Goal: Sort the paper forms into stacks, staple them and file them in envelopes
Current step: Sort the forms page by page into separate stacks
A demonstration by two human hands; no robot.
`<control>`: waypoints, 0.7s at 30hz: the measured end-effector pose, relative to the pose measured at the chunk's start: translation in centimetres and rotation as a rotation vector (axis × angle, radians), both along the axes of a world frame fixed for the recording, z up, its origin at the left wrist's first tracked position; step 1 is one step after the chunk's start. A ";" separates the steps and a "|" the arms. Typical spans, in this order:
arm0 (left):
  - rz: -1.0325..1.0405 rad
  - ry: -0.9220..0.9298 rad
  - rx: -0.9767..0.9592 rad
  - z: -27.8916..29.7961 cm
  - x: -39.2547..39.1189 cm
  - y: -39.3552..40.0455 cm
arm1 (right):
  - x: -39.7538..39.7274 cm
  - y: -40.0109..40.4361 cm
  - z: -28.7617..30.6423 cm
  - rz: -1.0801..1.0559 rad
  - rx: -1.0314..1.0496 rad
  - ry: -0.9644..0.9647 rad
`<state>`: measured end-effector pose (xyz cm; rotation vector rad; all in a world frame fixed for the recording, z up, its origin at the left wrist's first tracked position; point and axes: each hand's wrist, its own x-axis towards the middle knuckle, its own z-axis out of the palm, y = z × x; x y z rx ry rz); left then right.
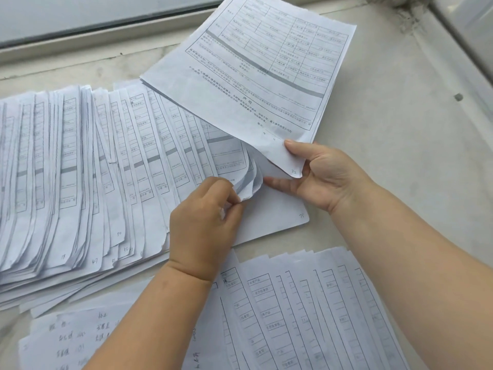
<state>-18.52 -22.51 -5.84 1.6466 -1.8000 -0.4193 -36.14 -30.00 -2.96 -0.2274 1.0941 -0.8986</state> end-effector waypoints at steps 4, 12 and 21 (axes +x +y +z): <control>-0.087 0.013 0.005 -0.6 -0.1 -0.5 | 0.1 -0.2 -0.3 0.021 0.012 -0.038; -0.081 0.120 0.051 -1.2 -0.9 -1.1 | 0.3 -0.3 -0.6 0.108 0.017 0.019; -0.029 0.161 0.226 -0.7 -1.6 -1.2 | 0.2 -0.1 -0.7 0.049 0.033 -0.056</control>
